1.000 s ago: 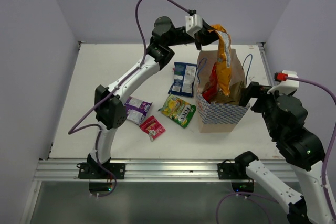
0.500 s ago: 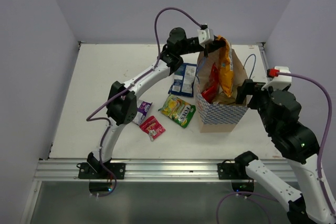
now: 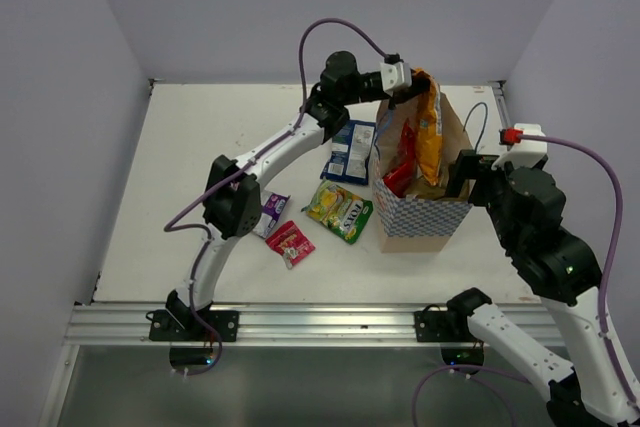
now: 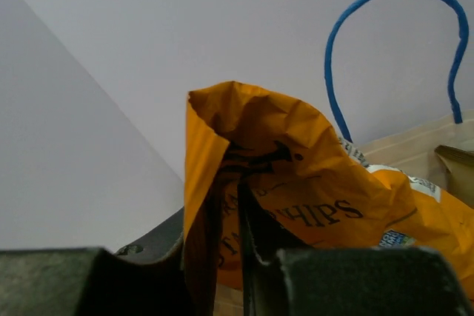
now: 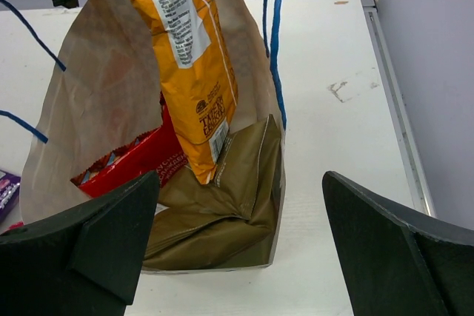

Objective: Place the snacks into the paper bag
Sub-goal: Place the snack in the paper bag.

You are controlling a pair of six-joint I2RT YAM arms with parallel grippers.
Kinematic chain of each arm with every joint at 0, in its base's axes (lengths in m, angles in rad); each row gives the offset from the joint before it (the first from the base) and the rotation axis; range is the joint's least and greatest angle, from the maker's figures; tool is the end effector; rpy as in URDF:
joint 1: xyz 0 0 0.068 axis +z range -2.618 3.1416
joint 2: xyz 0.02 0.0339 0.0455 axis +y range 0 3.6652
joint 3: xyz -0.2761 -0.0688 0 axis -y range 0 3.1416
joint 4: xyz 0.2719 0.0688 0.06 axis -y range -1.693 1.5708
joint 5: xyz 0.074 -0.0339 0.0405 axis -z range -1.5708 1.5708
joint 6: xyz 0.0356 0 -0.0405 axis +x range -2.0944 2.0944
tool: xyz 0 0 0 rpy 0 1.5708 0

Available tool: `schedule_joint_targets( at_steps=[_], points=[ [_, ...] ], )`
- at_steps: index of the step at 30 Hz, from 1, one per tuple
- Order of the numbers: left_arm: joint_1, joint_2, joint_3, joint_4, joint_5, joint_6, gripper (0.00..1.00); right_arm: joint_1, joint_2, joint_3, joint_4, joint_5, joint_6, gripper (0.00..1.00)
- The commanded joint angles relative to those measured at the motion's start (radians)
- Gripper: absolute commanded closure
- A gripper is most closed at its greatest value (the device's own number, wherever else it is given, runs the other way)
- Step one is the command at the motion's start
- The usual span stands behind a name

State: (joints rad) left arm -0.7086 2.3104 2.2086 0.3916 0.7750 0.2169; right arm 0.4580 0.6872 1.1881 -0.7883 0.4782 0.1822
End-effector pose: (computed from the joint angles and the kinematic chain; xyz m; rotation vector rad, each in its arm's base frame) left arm 0.4226 -0.3950 0.3779 1.1700 0.8126 -0.9026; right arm 0.1127 0.0373 0.4419 0.0771 1.8236 0.0067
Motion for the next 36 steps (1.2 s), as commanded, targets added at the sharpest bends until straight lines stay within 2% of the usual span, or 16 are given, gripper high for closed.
schedule_joint_targets(
  at_steps=[1,3,6,11,12,19,22,23,24,25,29,33,36],
  points=[
    [-0.011,-0.091,-0.035,-0.052,0.067,0.087,0.76,0.002,-0.009,-0.002,0.047,-0.009,-0.015,0.05],
    [-0.017,-0.137,-0.062,-0.086,0.075,0.113,0.66,0.004,-0.014,-0.001,0.047,-0.009,-0.016,0.05],
    [-0.029,-0.212,-0.133,-0.085,0.079,0.139,0.62,0.004,-0.017,0.001,0.047,-0.013,-0.012,0.05],
    [-0.058,-0.293,-0.177,-0.148,0.099,0.173,0.6,0.004,-0.025,0.004,0.044,-0.021,0.002,0.05],
    [-0.068,-0.302,-0.185,-0.152,0.093,0.17,0.54,0.002,-0.022,0.01,0.037,-0.02,0.008,0.05],
    [-0.124,-0.425,-0.347,-0.171,0.058,0.211,0.49,0.004,-0.011,0.039,0.006,-0.038,0.028,0.05],
    [-0.161,-0.48,-0.404,-0.168,0.017,0.245,0.38,0.004,0.0,0.053,0.0,-0.052,0.026,0.06],
    [-0.167,-0.505,-0.417,-0.154,-0.003,0.218,0.29,0.004,0.006,0.067,-0.003,-0.068,0.025,0.06],
    [-0.173,-0.519,-0.429,-0.137,-0.025,0.19,0.24,0.004,0.011,0.074,-0.006,-0.073,0.016,0.08],
    [-0.173,-0.532,-0.45,-0.119,-0.052,0.161,0.2,0.004,0.029,0.083,-0.008,-0.081,0.007,0.09],
    [-0.173,-0.632,-0.512,-0.019,-0.32,-0.002,0.01,0.002,0.089,0.149,-0.035,-0.128,-0.03,0.12],
    [-0.173,-0.71,-0.521,-0.074,-0.592,-0.106,0.0,0.004,0.156,0.201,-0.06,-0.153,-0.062,0.12],
    [-0.172,-0.741,-0.521,-0.135,-0.744,-0.177,0.0,0.004,0.199,0.244,-0.06,-0.177,-0.069,0.13]
  ],
)
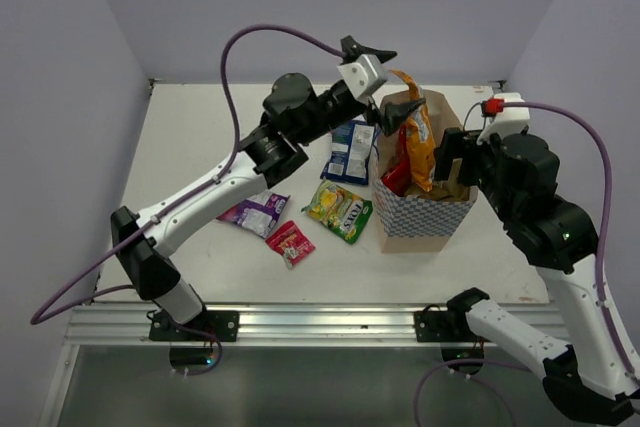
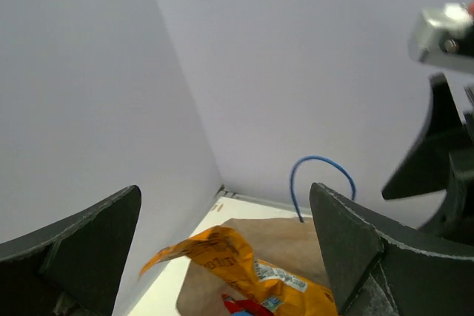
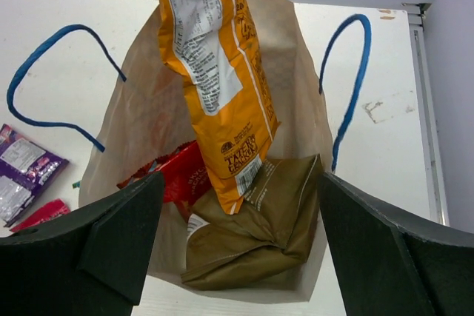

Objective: Place the snacks into the paper bag
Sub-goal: Place the snack in the paper bag, then adjust the snack in the paper bag.

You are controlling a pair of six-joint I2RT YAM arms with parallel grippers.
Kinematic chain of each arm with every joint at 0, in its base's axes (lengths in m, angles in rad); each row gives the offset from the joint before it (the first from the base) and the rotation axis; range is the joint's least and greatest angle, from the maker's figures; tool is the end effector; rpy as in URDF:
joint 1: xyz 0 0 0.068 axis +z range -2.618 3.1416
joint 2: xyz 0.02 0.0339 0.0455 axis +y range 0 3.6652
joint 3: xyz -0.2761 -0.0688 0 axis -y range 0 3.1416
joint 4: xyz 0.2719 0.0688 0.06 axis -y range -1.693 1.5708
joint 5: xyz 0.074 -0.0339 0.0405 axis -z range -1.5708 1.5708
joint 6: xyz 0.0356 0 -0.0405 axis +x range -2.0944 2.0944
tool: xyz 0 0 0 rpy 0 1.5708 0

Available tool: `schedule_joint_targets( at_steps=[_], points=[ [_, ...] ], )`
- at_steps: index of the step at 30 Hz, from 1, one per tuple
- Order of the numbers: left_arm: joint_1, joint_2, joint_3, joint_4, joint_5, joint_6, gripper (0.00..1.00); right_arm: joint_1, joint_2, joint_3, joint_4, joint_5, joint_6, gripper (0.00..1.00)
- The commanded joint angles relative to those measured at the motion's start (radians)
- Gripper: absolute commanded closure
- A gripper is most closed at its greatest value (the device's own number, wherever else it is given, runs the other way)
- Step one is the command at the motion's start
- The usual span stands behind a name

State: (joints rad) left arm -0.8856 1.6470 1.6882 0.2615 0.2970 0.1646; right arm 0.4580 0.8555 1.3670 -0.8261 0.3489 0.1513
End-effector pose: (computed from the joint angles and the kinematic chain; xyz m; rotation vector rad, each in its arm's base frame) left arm 0.2535 -0.3266 0.4922 0.8790 0.9906 -0.8042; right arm 0.1389 0.0549 0.4741 -0.0486 1.8662 0.0920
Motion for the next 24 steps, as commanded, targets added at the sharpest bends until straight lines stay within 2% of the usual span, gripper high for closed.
schedule_joint_targets(
  at_steps=[1,4,6,7,8,11,18,24],
  points=[
    [0.005,-0.085,-0.001,-0.057,-0.362,-0.137,0.0,0.002,0.045,0.078,-0.022,-0.071,-0.041,0.13],
    [0.017,-0.101,0.024,-0.204,-0.476,-0.215,0.0,0.002,0.1,0.133,-0.037,-0.093,-0.036,0.13],
    [0.052,-0.104,0.022,-0.26,-0.493,-0.304,0.0,0.004,0.16,0.185,-0.062,-0.109,-0.033,0.13],
    [0.071,-0.11,0.007,-0.331,-0.458,-0.344,0.0,0.002,0.178,0.205,-0.07,-0.116,-0.03,0.13],
    [0.092,-0.133,-0.017,-0.341,-0.422,-0.432,0.0,0.002,0.201,0.239,-0.077,-0.11,-0.029,0.13],
    [0.197,-0.196,-0.151,-0.35,-0.346,-0.537,0.0,0.005,0.292,0.286,-0.105,-0.078,-0.007,0.12],
    [0.315,-0.349,-0.378,-0.51,-0.441,-0.484,0.0,0.004,0.462,0.377,-0.111,0.002,0.082,0.09],
    [0.418,-0.472,-0.588,-0.533,-0.496,-0.436,0.0,0.005,0.585,0.394,-0.082,0.083,0.129,0.09]
  ],
)
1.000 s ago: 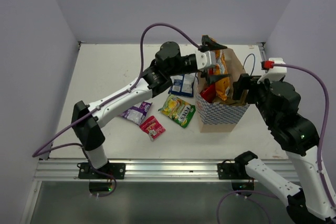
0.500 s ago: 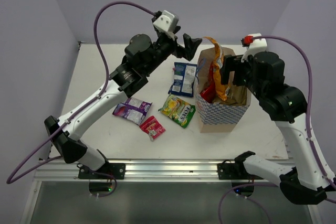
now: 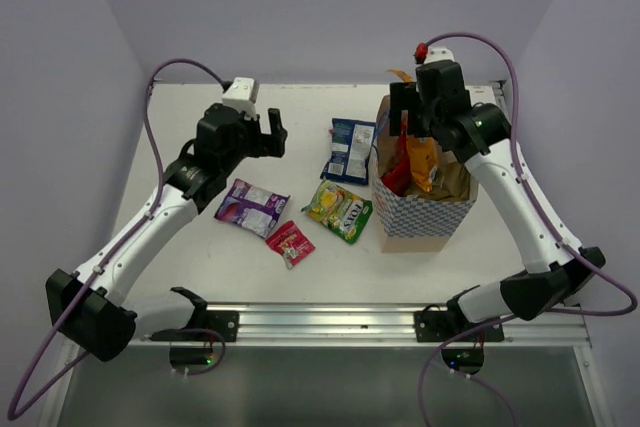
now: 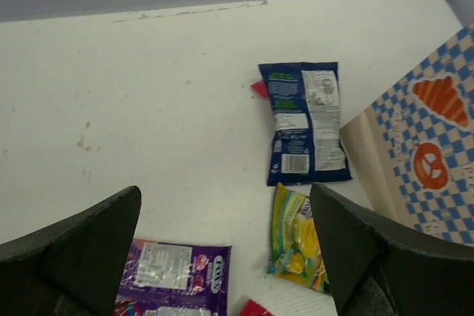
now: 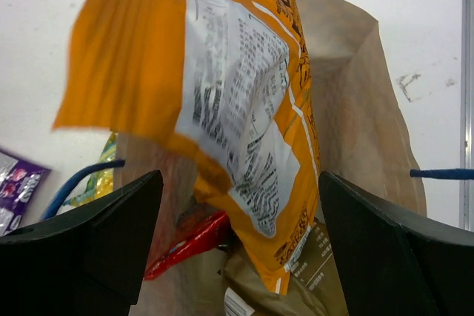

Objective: Place the snacks into the paper bag
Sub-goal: Adjust the snack in the paper bag.

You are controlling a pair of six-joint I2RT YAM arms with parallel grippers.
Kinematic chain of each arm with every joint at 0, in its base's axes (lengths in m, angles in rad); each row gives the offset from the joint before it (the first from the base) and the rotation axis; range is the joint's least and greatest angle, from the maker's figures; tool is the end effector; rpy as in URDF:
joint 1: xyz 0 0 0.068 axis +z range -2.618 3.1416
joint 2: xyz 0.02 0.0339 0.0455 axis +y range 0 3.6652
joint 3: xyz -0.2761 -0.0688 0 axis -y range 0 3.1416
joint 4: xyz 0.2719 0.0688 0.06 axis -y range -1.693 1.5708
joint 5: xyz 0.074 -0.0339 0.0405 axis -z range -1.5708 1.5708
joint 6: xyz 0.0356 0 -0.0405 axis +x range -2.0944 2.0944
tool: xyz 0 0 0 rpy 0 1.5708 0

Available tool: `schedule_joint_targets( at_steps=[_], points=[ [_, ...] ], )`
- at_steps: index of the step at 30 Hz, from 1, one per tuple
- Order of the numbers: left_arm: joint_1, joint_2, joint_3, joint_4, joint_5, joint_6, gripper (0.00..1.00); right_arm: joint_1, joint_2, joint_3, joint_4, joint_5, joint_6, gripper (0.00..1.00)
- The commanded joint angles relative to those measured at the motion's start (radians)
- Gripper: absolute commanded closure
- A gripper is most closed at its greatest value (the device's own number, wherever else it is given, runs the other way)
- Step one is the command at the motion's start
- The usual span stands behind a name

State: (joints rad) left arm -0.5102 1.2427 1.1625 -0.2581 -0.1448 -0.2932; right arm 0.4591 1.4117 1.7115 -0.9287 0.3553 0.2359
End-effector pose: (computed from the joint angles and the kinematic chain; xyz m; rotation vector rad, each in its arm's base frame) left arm 0.2729 -0.1469 0.3766 0.1101 1.9230 -0.4043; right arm 0.2790 0.1241 0.4606 -0.0440 2.1545 0.0098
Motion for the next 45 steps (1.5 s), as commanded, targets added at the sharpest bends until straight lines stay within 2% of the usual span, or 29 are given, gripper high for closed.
schedule_joint_targets(
  at_steps=[1,5,11,14,17,18,22,29,35,43,45],
  points=[
    [0.059,-0.077,-0.085,-0.015,-0.061,0.023,0.0,0.004,0.052,0.051,0.021,0.092,0.049,0.11],
    [0.076,-0.098,-0.193,0.02,-0.067,0.023,0.0,0.004,0.072,-0.018,0.12,0.132,0.089,0.16],
    [0.09,-0.078,-0.196,0.022,-0.072,0.04,0.0,0.003,0.101,-0.072,0.168,0.182,0.117,0.24],
    [0.096,-0.081,-0.204,0.026,-0.073,0.043,0.0,0.003,0.109,-0.101,0.189,0.191,0.128,0.36],
    [0.099,-0.083,-0.211,0.03,-0.072,0.045,0.0,0.003,0.101,-0.133,0.217,0.195,0.137,0.6],
    [0.099,-0.086,-0.215,0.031,-0.072,0.045,0.0,0.003,0.09,-0.141,0.225,0.197,0.138,0.74],
    [0.101,-0.086,-0.218,0.034,-0.079,0.048,0.0,0.003,0.017,-0.231,0.304,0.232,0.154,1.0],
    [0.101,-0.091,-0.224,0.046,-0.079,0.043,0.0,0.003,-0.219,-0.509,0.688,0.31,0.167,1.0],
    [0.102,-0.104,-0.234,0.059,-0.096,0.04,0.0,0.003,-0.356,-0.729,1.022,0.33,0.132,1.0],
    [0.102,-0.117,-0.244,0.068,-0.11,0.039,0.0,0.004,-0.344,-0.972,1.479,0.261,-0.032,1.0],
    [0.102,-0.126,-0.251,0.072,-0.121,0.042,0.0,0.003,-0.327,-1.006,1.508,0.238,-0.056,1.0]
  ],
)
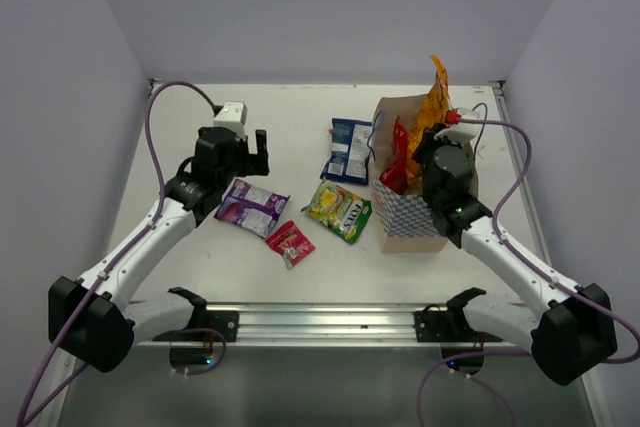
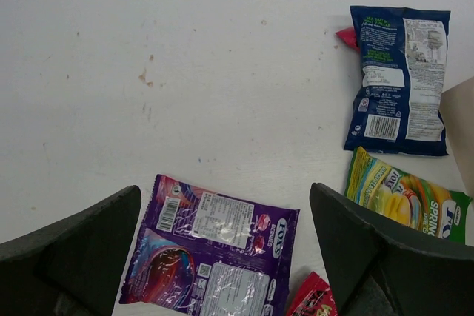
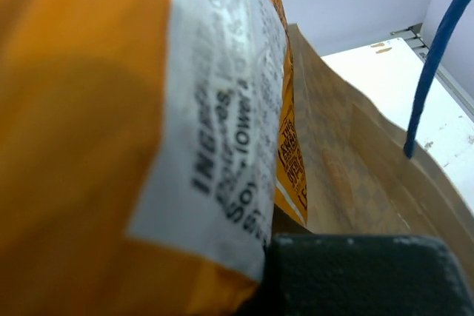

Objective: Place the snacks into the paper bag
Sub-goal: Adjust the snack in the paper bag.

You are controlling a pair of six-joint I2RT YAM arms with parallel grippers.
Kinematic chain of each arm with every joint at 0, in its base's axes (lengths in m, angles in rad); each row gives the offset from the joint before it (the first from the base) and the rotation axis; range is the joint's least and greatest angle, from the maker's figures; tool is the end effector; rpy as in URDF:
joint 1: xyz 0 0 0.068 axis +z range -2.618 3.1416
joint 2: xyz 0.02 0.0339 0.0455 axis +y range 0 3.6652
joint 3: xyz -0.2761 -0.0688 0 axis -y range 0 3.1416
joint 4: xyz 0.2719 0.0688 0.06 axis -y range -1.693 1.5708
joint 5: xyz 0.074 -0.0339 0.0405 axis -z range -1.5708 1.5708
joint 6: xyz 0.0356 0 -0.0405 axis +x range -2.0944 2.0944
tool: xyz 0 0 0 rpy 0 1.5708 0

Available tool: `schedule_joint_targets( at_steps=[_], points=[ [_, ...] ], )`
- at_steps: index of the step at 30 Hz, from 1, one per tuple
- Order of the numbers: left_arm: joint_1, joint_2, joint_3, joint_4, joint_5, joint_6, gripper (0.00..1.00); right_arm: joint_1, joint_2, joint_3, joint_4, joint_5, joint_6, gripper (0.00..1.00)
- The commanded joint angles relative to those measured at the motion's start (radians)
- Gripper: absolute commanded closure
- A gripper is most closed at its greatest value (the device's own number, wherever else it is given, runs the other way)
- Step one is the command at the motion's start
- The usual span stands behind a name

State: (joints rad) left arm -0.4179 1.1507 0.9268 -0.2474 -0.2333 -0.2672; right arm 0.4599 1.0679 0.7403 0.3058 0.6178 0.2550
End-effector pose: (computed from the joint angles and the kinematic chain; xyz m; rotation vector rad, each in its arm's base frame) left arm 0.2616 -0.1072 0.3144 0.0075 2.0338 -0.1936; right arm 0.2481 0.0999 0.3225 0.3160 1.5572 0.0658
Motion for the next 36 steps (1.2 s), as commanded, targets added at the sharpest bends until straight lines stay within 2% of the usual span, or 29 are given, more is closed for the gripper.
schedule_joint_targets(
  at_steps=[1,5,6,7,9,10,11,15,18,24,29,36],
  points=[
    [0.01,-0.036,-0.016,0.065,-0.034,0.016,0.0,0.003,0.023,-0.041,0.274,-0.033,-0.077,1.0],
    [0.01,-0.036,-0.016,0.065,-0.034,0.017,0.0,0.003,-0.008,-0.059,0.172,-0.082,-0.03,1.0],
    [0.01,-0.034,-0.017,0.065,-0.032,0.017,0.0,0.003,-0.028,-0.062,0.114,-0.098,0.004,0.95],
    [0.01,-0.034,-0.017,0.065,-0.034,0.017,0.0,0.003,-0.063,-0.056,0.069,-0.104,0.018,0.83],
    [0.01,-0.031,-0.016,0.065,-0.031,0.017,0.0,0.003,-0.1,-0.012,-0.02,-0.118,0.044,0.69],
    [0.01,-0.031,-0.016,0.065,-0.029,0.017,0.0,0.002,-0.121,0.011,-0.128,-0.124,0.05,0.63],
    [0.01,-0.029,-0.016,0.066,-0.026,0.016,0.0,0.002,-0.126,0.037,-0.181,-0.138,0.049,0.52],
    [0.01,-0.029,-0.014,0.065,-0.02,0.014,0.0,0.002,-0.117,0.227,-0.509,-0.133,0.075,0.36],
    [0.01,-0.029,-0.013,0.063,-0.018,0.014,0.0,0.003,-0.088,0.344,-0.672,-0.13,0.092,0.31],
    [0.01,-0.029,-0.013,0.063,-0.015,0.014,0.0,0.003,-0.01,0.548,-0.9,-0.13,0.105,0.29],
    [0.01,-0.029,-0.011,0.057,-0.014,0.017,0.0,0.003,0.026,0.697,-1.028,-0.128,0.086,0.27],
    [0.01,-0.014,-0.002,0.043,0.002,0.019,0.0,0.0,0.037,0.857,-1.234,-0.037,0.032,0.25]
  ],
)
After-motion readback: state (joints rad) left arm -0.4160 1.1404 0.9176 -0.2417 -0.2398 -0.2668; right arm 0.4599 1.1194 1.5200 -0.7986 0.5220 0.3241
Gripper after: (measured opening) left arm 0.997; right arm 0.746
